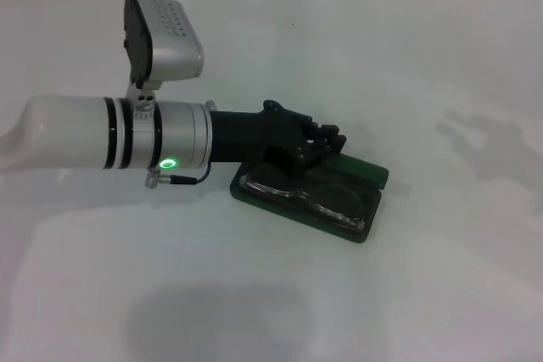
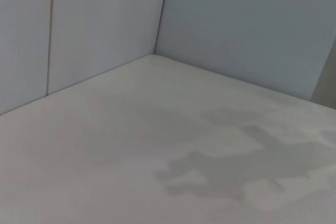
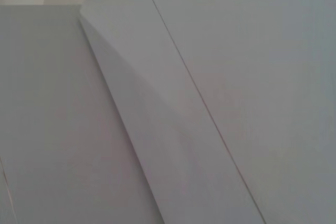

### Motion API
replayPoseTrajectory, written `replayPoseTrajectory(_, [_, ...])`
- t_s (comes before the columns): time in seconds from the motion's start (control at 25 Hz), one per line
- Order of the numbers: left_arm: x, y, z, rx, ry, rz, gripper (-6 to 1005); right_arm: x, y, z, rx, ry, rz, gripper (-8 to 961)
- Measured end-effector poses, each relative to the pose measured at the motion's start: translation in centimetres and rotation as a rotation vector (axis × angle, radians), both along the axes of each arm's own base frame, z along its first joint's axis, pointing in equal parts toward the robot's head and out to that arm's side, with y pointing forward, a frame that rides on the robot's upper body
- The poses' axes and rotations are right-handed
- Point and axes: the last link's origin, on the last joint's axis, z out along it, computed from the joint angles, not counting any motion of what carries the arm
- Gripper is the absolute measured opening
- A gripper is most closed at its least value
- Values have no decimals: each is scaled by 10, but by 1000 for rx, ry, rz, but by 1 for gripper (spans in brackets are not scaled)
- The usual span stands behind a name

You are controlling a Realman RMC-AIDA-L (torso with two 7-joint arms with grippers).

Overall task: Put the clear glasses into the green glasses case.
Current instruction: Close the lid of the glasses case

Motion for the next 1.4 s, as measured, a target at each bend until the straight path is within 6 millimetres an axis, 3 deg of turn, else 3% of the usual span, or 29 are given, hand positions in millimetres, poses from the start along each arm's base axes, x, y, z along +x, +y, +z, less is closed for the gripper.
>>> replayPoseTrajectory(1.4, [-21,-24,0,-52,-18,12,151,-7,7,-4,-18,-9,23,256])
